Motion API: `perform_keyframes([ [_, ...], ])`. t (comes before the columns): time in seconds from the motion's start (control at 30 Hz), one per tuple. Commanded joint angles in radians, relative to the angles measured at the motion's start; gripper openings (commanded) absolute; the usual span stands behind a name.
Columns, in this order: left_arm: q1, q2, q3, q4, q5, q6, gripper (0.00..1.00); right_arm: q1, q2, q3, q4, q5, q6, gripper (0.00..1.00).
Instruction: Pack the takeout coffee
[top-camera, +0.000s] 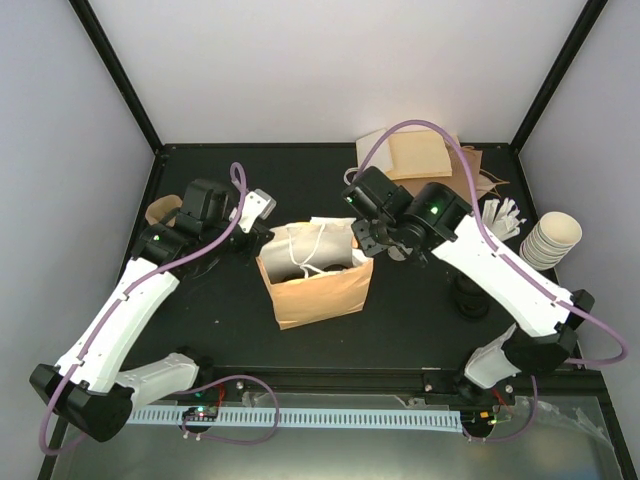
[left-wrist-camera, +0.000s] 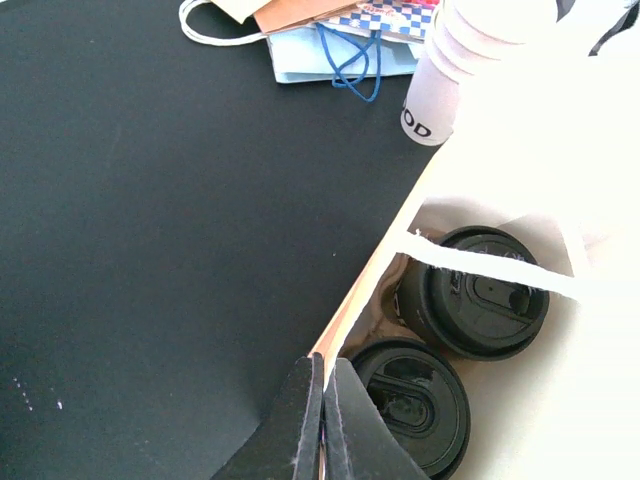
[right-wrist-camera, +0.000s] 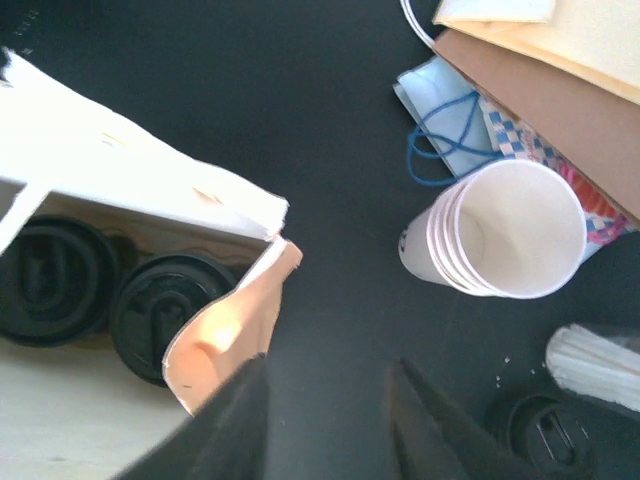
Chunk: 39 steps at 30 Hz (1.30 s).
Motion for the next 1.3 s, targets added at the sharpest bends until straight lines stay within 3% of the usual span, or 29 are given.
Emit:
perform_keyframes([
  [0.0,-0.006,-0.024,0.008,0.044,0.014,0.011,0.02,-0.003,-0.038,0.015,0.061,-0.089,-0.079,0.53],
  [0.1,-0.006,-0.025,0.007,0.045,0.015,0.009,0.02,0.001,-0.006,0.036,0.02,-0.123,-0.08,0.78],
  [0.13,-0.006,-0.025,0.007,0.045,0.015,0.008,0.01,0.003,0.004,0.033,0.012,-0.121,-0.074,0.82],
  [0.23,-0.006,-0.023,0.008,0.049,0.016,0.007,0.02,0.009,0.03,0.013,-0.006,-0.104,-0.061,0.86],
  [0.5,-0.006,-0.02,0.013,0.047,0.016,0.006,0.02,0.034,0.102,-0.025,-0.025,-0.039,0.007,0.86],
  [0.6,-0.006,-0.021,0.013,0.048,0.018,0.007,0.02,0.041,0.12,-0.033,-0.028,-0.007,0.035,0.8],
  [0.73,-0.006,-0.02,0.01,0.047,0.017,0.009,0.02,0.04,0.11,-0.049,-0.007,0.006,0.049,0.6],
  [0.87,-0.006,-0.023,0.007,0.043,0.012,0.014,0.02,0.031,0.103,-0.043,-0.016,0.006,0.063,0.22],
  [0.97,-0.006,-0.026,0.004,0.044,0.009,0.015,0.01,0.009,0.084,-0.048,-0.021,-0.001,0.078,0.04],
  [1.17,-0.006,-0.028,-0.001,0.045,0.01,0.018,0.02,-0.005,0.034,-0.082,0.029,-0.07,0.029,0.01],
  [1.27,-0.006,-0.029,-0.001,0.048,0.01,0.019,0.01,-0.016,0.029,-0.078,0.031,-0.076,0.014,0.18],
])
